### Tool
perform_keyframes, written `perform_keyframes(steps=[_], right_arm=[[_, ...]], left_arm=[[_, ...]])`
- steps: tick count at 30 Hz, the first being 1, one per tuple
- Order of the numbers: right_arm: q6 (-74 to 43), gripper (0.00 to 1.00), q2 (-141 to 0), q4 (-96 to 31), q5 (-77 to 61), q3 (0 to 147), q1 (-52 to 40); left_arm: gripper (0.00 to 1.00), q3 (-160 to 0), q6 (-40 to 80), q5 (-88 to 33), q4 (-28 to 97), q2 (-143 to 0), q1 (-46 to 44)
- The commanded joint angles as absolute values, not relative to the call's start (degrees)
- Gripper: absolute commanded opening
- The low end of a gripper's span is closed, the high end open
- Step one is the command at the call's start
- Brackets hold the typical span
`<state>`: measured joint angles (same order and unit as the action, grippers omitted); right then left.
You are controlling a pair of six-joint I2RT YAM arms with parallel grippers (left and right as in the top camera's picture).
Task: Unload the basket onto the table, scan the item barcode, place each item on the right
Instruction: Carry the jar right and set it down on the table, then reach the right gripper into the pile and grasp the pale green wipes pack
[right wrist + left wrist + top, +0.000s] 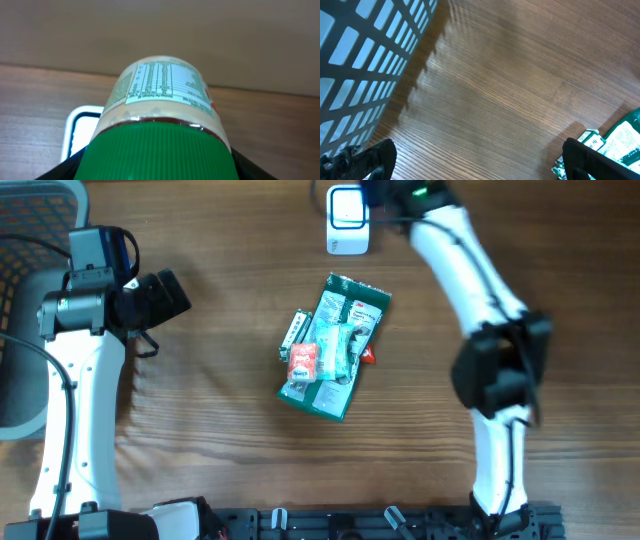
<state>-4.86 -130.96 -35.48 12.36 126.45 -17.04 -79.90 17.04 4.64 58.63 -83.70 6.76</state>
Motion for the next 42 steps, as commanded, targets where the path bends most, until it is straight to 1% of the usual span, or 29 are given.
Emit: perform_keyframes(steps=[1, 6, 9, 11, 13, 15, 17, 18, 19, 20, 21, 22, 24, 25, 31, 35, 37, 39, 41, 42], right_arm=[[-6.7, 0.04, -120.7, -45.3, 10.9, 127.2, -12.2], [-8.5, 0.06, -120.7, -68.5, 2.2, 126.7, -4.9], [-11.8, 0.08, -122.6, -78.8, 0.3, 123.6, -1.3], [-12.7, 0.08, -123.5, -80.8, 0.3, 119.5, 0.6], [-13.5, 0.08, -123.6, -76.9, 0.3, 110.9, 2.5], [-13.5, 0.12, -123.6, -74.5, 0.3, 106.7, 3.4], [-13.5, 0.13, -123.6, -71.9, 0.3, 102.8, 4.2], [-13.5, 0.17, -123.6, -71.0, 0.3, 101.7, 4.5], [-13.5, 0.25, -123.6, -70.2, 0.3, 100.9, 4.8], [-13.5, 0.38, -123.6, -69.5, 0.3, 100.4, 5.1], [-13.5, 0.40, -123.6, -69.2, 0.3, 100.2, 5.2], [-13.5, 0.52, -123.6, -69.1, 0.3, 100.2, 5.3], [-12.4, 0.86, -123.6, -68.5, 0.3, 100.2, 5.4], [-11.7, 1.00, -123.5, -68.4, 0.3, 100.2, 5.4], [-10.8, 1.00, -123.5, -69.5, 0.3, 103.2, 5.4], [-10.6, 1.00, -122.4, -73.3, 0.3, 110.3, 5.4], [-10.5, 1.00, -121.2, -76.4, -0.6, 116.2, 5.1], [-10.5, 0.96, -119.2, -80.3, -5.3, 122.7, 4.7], [-9.3, 0.93, -117.1, -81.8, -12.8, 124.7, 4.3], [-7.8, 0.89, -115.8, -81.9, -17.4, 124.7, 4.0]], left_arm=[[1.00, -80.6, 17.1, 4.4, 58.5, -84.1, 7.0], [1.00, -80.6, 17.1, 4.4, 58.5, -84.1, 7.0], [1.00, -80.6, 17.1, 4.4, 58.5, -84.1, 7.0], [1.00, -80.6, 17.1, 4.4, 58.5, -84.1, 7.0], [1.00, -80.6, 17.1, 4.4, 58.5, -84.1, 7.0], [1.00, -80.6, 17.1, 4.4, 58.5, -84.1, 7.0], [1.00, -80.6, 17.1, 4.4, 58.5, -84.1, 7.0], [1.00, -80.6, 17.1, 4.4, 58.5, -84.1, 7.0], [1.00, -80.6, 17.1, 4.4, 58.5, -84.1, 7.0], [1.00, -80.6, 17.1, 4.4, 58.5, -84.1, 7.0], [1.00, -80.6, 17.1, 4.4, 58.5, -84.1, 7.0], [1.00, -80.6, 17.1, 4.4, 58.5, -84.1, 7.0], [1.00, -80.6, 17.1, 4.4, 58.5, -84.1, 7.0], [1.00, -80.6, 17.1, 4.4, 58.5, -84.1, 7.0], [1.00, -80.6, 17.1, 4.4, 58.5, -84.1, 7.0], [1.00, -80.6, 17.1, 4.4, 58.5, -84.1, 7.0], [1.00, -80.6, 17.1, 4.4, 58.5, -84.1, 7.0], [1.00, -80.6, 17.1, 4.4, 58.5, -84.1, 7.0], [1.00, -80.6, 17.1, 4.4, 58.5, -84.1, 7.0], [1.00, -80.6, 17.1, 4.4, 58.5, -84.1, 7.0]])
